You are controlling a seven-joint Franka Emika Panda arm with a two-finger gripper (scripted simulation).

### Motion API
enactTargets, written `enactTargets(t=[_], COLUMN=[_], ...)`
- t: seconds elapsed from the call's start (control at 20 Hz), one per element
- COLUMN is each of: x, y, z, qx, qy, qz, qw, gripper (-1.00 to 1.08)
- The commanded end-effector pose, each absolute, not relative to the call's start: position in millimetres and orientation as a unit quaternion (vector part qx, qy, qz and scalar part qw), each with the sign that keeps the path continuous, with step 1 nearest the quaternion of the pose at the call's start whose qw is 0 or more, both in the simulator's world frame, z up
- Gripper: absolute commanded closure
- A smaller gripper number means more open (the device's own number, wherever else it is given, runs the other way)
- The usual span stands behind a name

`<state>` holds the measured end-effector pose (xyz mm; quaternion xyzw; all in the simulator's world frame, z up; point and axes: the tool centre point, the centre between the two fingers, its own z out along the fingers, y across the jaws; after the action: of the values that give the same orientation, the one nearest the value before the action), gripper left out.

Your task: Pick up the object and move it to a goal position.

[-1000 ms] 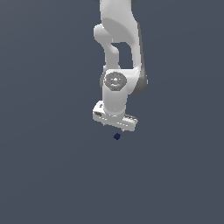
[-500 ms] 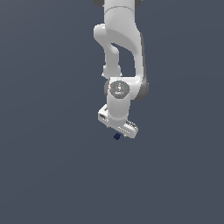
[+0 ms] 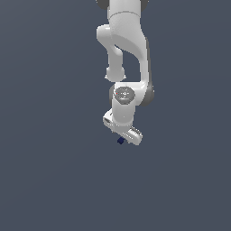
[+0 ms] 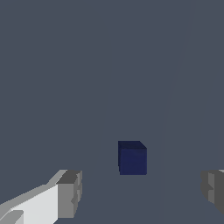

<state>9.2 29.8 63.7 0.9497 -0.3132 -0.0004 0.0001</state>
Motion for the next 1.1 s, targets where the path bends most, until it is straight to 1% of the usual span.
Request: enactTargets(t=[0.0,0.25,0.65,0.9,0.95,1.05], x=[9.2,9.0,8.1,9.2,9.2,9.2], y=[29.9,29.9,30.0,29.9,29.9,29.9], z=[63.7,55.2,19.4,13.2,13.2,13.2], qx=[0.950,0.950,0.949,0.949,0.949,0.949], qy=[-0.313,-0.314,-0.315,-0.316,-0.316,-0.316], qz=[0.000,0.000,0.000,0.000,0.000,0.000], qw=[0.000,0.000,0.000,0.000,0.000,0.000], gripper=[-0.92,-0.92,-0.92,-0.92,1.08,1.08])
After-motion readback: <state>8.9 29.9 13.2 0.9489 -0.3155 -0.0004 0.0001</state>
